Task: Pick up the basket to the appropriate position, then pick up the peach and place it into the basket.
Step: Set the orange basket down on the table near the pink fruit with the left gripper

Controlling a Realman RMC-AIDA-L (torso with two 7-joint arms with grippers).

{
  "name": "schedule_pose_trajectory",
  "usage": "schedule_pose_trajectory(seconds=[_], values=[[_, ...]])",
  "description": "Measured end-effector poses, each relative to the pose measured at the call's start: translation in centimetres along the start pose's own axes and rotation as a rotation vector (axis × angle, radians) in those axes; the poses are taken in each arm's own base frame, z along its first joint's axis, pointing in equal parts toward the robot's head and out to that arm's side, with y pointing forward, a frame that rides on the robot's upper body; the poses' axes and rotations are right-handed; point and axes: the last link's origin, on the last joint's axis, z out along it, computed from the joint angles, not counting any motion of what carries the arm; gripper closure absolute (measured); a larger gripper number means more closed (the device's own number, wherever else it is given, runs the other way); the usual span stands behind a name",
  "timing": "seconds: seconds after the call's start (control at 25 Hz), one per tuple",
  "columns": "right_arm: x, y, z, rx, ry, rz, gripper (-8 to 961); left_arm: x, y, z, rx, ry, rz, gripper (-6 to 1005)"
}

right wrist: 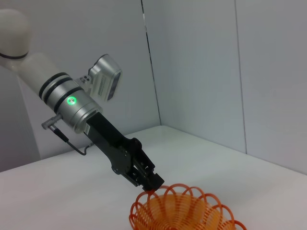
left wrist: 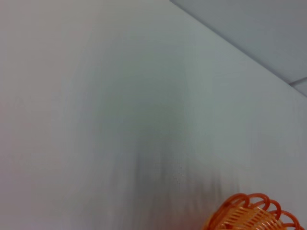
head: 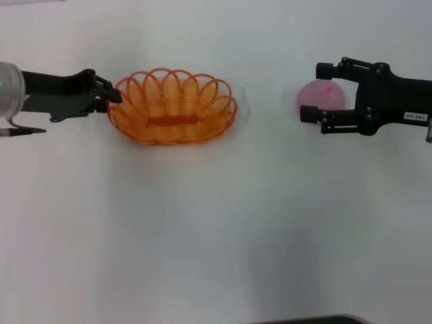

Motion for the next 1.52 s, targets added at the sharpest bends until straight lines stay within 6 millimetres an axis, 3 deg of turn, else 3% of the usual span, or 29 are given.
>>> schedule_pose_trajectory(seconds=[0.16, 0.4, 0.6, 0.8, 1.04, 1.32, 1.52], values=[[0.0, 0.0, 0.0, -0.002, 0.000, 0.000, 7, 0.0, -0.4, -0.2, 0.006, -0.006, -0.011, 788], [-0.2, 0.0, 0.2, -0.008, -0.001, 0.001, 7, -0.1, -1.1, -0.8, 0.024, -0.038, -0.002, 554], [-0.4, -0.1, 0.4, -0.014, -0.001, -0.004, 6, -0.3, -1.4, -1.1, 0.034, -0.057, 0.010, 448], [-0.5, -0.1, 0.6, -0.018, -0.003, 0.001, 6, -0.2, -1.6, -1.5, 0.021, -0.050, 0.044, 239], [-0.4, -0.3, 0.6, -0.002, -0.003, 0.013, 7, -0.2, -1.7, -1.9, -0.002, -0.037, 0.167, 113], [-0.8, -0.6, 0.8, 0.002, -0.006, 0.087, 6, -1.1, -0.8, -1.5, -0.081, -0.043, 0.420, 113], [-1.1, -0.7, 0.9, 0.004, -0.016, 0.129, 7, -1.8, 0.1, -2.4, -0.198, 0.002, 0.620, 113]])
